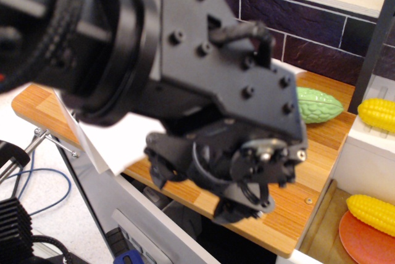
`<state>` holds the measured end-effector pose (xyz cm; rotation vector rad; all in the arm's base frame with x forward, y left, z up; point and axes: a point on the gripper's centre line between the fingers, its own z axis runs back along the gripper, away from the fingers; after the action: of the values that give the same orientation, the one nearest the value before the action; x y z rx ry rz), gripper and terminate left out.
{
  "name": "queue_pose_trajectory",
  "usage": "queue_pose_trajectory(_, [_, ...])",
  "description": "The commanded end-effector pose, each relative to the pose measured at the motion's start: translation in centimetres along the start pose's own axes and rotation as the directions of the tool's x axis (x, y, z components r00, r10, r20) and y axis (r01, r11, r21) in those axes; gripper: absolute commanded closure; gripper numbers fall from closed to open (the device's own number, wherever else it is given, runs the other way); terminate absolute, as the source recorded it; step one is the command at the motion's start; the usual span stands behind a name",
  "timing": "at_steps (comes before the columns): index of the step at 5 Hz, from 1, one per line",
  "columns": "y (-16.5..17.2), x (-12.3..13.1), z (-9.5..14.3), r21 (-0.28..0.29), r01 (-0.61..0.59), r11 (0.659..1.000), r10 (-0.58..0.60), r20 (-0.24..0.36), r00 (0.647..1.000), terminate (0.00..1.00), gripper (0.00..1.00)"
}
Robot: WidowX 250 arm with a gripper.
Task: Close white1fbox flap
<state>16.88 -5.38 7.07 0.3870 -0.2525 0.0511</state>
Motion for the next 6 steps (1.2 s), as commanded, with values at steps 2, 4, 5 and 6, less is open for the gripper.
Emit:
queue_pose_trajectory(2, [4.6,3.0,2.9,0.119,0.203,0.972,-0.208,0.03,0.978,0.0,0.0])
queue_pose_trajectory(4, [10.7,4.1,1.8,0.106,0.361,0.927,-0.365,0.024,0.931,0.0,0.0])
queue_pose_trajectory(5, [13.9,2.7,-1.4,0.078,0.407,0.91,-0.411,0.048,0.91,0.0,0.0])
queue_pose_trajectory(6, [15.8,2.6,-3.6,-0.025,0.458,0.888,-0.457,0.058,0.888,0.0,0.0])
